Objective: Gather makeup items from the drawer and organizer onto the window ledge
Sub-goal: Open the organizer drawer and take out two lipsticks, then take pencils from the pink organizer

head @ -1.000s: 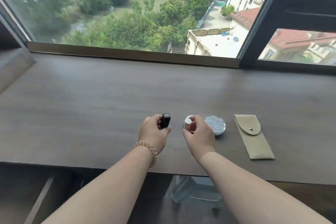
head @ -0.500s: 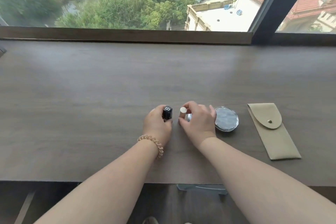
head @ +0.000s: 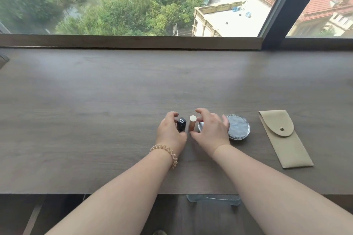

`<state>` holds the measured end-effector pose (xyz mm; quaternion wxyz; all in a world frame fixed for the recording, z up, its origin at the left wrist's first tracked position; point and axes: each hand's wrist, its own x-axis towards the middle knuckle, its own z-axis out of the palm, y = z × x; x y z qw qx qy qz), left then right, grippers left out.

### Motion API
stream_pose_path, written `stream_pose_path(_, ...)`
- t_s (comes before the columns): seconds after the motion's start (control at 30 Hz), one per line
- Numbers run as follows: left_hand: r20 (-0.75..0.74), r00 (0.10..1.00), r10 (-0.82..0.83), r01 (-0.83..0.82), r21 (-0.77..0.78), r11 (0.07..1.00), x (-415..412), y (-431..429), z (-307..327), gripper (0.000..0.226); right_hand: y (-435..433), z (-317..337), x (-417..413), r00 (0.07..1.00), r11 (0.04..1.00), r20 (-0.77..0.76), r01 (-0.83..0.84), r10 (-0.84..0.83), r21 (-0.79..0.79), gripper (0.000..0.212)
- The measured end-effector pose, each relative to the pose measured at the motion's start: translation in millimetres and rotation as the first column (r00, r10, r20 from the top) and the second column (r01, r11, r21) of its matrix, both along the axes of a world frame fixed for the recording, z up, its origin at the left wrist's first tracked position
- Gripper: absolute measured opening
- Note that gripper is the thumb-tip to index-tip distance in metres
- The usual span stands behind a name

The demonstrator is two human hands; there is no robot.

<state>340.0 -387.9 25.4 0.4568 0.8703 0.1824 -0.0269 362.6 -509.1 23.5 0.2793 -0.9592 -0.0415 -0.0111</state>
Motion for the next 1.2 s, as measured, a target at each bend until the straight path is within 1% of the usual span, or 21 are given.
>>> stream_pose_path(0.1, 0.033, 0.999, -0.011, 0.012, -0.01, 1.0, -8.3, 5.1, 12.9, 0.062, -6.7, 7.0, -3.7, 0.996, 0.996, 0.033, -0.083, 0.082, 0.03, 0.068)
stream_pose_path(0.17, 0.069, 0.998, -0.004, 0.005, -0.011, 1.0, -16.6, 10.5, 23.2, 0.064, -5.7, 16.9, -7.7, 0.979, 0.983, 0.122, -0.172, 0.165, 0.055, 0.078)
stream_pose_path(0.2, 0.088, 0.996, 0.01, -0.009, -0.011, 1.0, -22.1, 16.0, 29.9, 0.063, 0.3, 24.5, -10.6, 0.966, 0.976, 0.177, -0.207, 0.191, 0.075, 0.08)
stream_pose_path(0.3, 0.142, 0.987, 0.078, -0.086, 0.051, 0.995, -36.1, 37.5, 53.4, 0.057, 30.2, 48.6, -14.9, 0.932, 0.955, 0.302, -0.253, 0.199, 0.152, 0.072)
stream_pose_path(0.4, 0.2, 0.957, 0.21, -0.241, 0.142, 0.96, -65.0, 82.4, 84.4, 0.053, 87.3, 74.5, -23.9, 0.884, 0.911, 0.359, -0.377, 0.299, 0.168, 0.06)
stream_pose_path(0.47, 0.231, 0.928, 0.292, -0.338, 0.196, 0.921, -91.1, 116.7, 103.9, 0.053, 131.5, 87.4, -34.5, 0.844, 0.87, 0.375, -0.466, 0.383, 0.161, 0.055)
stream_pose_path(0.57, 0.257, 0.87, 0.421, -0.484, 0.28, 0.829, -141.2, 170.5, 129.1, 0.054, 200.0, 102.2, -65.3, 0.778, 0.792, 0.364, -0.592, 0.512, 0.15, 0.052)
stream_pose_path(0.63, 0.274, 0.811, 0.517, -0.583, 0.309, 0.751, -185.9, 209.8, 141.1, 0.053, 247.2, 110.4, -101.7, 0.714, 0.722, 0.348, -0.679, 0.608, 0.132, 0.051)
stream_pose_path(0.7, 0.277, 0.767, 0.579, -0.642, 0.326, 0.694, -216.7, 235.6, 148.1, 0.051, 275.4, 115.1, -128.6, 0.659, 0.665, 0.32, -0.739, 0.681, 0.107, 0.052)
stream_pose_path(0.73, 0.287, 0.73, 0.62, -0.683, 0.327, 0.653, -241.6, 255.9, 152.0, 0.051, 299.2, 121.0, -149.8, 0.612, 0.618, 0.322, -0.781, 0.723, 0.096, 0.052)
stream_pose_path(0.77, 0.291, 0.71, 0.641, -0.703, 0.331, 0.629, -255.3, 268.6, 155.0, 0.05, 313.2, 123.4, -161.7, 0.58, 0.586, 0.319, -0.805, 0.75, 0.087, 0.052)
stream_pose_path(0.8, 0.285, 0.701, 0.654, -0.712, 0.339, 0.615, -260.4, 275.1, 157.8, 0.049, 319.3, 124.6, -166.5, 0.57, 0.576, 0.306, -0.813, 0.763, 0.077, 0.051)
stream_pose_path(0.87, 0.31, 0.641, 0.703, -0.764, 0.343, 0.546, -293.6, 310.7, 162.4, 0.048, 361.9, 132.9, -193.8, 0.512, 0.52, 0.329, -0.851, 0.794, 0.068, 0.05)
stream_pose_path(0.97, 0.32, 0.614, 0.721, -0.783, 0.362, 0.506, -318.6, 348.4, 166.6, 0.048, 408.8, 139.8, -216.2, 0.488, 0.499, 0.345, -0.864, 0.802, 0.06, 0.05)
stream_pose_path(1.03, 0.315, 0.608, 0.728, -0.784, 0.379, 0.491, -337.7, 379.6, 167.1, 0.047, 444.5, 144.7, -236.0, 0.477, 0.491, 0.352, -0.87, 0.806, 0.055, 0.051)
stream_pose_path(1.13, 0.311, 0.64, 0.703, -0.748, 0.464, 0.475, -363.9, 433.5, 170.4, 0.049, 496.4, 146.8, -263.1, 0.462, 0.472, 0.352, -0.879, 0.814, 0.061, 0.052)
stream_pose_path(1.2, 0.305, 0.63, 0.714, -0.746, 0.495, 0.446, -383.7, 469.5, 171.8, 0.05, 531.0, 143.9, -282.9, 0.426, 0.439, 0.323, -0.898, 0.845, 0.034, 0.053)
